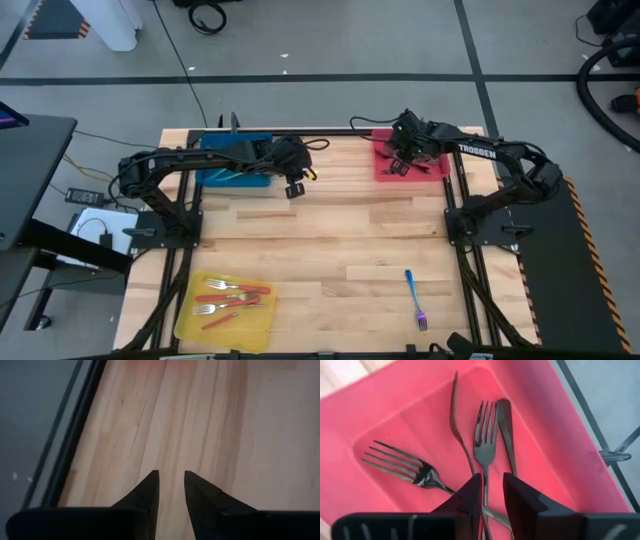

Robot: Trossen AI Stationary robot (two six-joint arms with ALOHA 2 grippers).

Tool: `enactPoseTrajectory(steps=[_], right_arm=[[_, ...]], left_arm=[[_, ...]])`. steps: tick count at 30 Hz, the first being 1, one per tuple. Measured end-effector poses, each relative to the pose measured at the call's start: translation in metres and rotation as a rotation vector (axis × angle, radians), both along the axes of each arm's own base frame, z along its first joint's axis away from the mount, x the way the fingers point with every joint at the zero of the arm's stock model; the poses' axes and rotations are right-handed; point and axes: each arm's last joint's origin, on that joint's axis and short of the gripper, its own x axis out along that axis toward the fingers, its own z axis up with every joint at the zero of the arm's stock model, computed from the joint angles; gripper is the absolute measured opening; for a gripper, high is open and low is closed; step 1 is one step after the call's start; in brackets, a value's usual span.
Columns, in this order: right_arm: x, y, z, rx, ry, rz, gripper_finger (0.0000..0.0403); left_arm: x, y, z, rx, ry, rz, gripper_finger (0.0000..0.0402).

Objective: Sort silverware by color (type)
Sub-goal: Put the black fork into the red bin, then put the iridescent fork into the blue bin

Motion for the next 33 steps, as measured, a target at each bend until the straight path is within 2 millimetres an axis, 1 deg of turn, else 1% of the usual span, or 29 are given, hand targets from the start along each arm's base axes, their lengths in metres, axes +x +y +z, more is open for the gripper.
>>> enactPoseTrajectory(steps=[3,6,11,16,22,27,31,33], right_arm=[[0.001,0.002,0.002,-0.004,-0.023,-0.016,0.0096],[0.003,0.011,0.008,-0.001,-0.057,-0.040,0.0100],[-0.002,0.035,0.024,0.030,-0.085,-0.059,0.0101],[-0.009,0.063,0.042,0.055,-0.167,-0.089,0.0101],[-0.016,0.095,0.059,0.200,-0.324,-0.052,0.0101],[-0.016,0.114,0.071,0.320,-0.477,-0.006,0.0101],[-0.016,0.124,0.079,0.393,-0.580,0.047,0.0101],[-0.016,0.130,0.081,0.471,-0.605,0.067,0.0101]], left_arm=[[0.003,-0.001,0.002,0.035,-0.015,-0.039,0.0092],[0.008,-0.004,0.005,0.061,-0.060,-0.065,0.0092],[0.018,-0.021,0.010,0.064,-0.132,-0.247,0.0094],[0.028,-0.043,0.017,0.111,-0.204,-0.376,0.0121],[0.039,-0.069,0.027,0.216,-0.311,-0.502,0.0162],[0.044,-0.086,0.034,0.244,-0.401,-0.636,0.0166],[0.051,-0.096,0.030,0.246,-0.427,-0.679,0.0161],[0.053,-0.098,0.027,0.258,-0.428,-0.692,0.0161]])
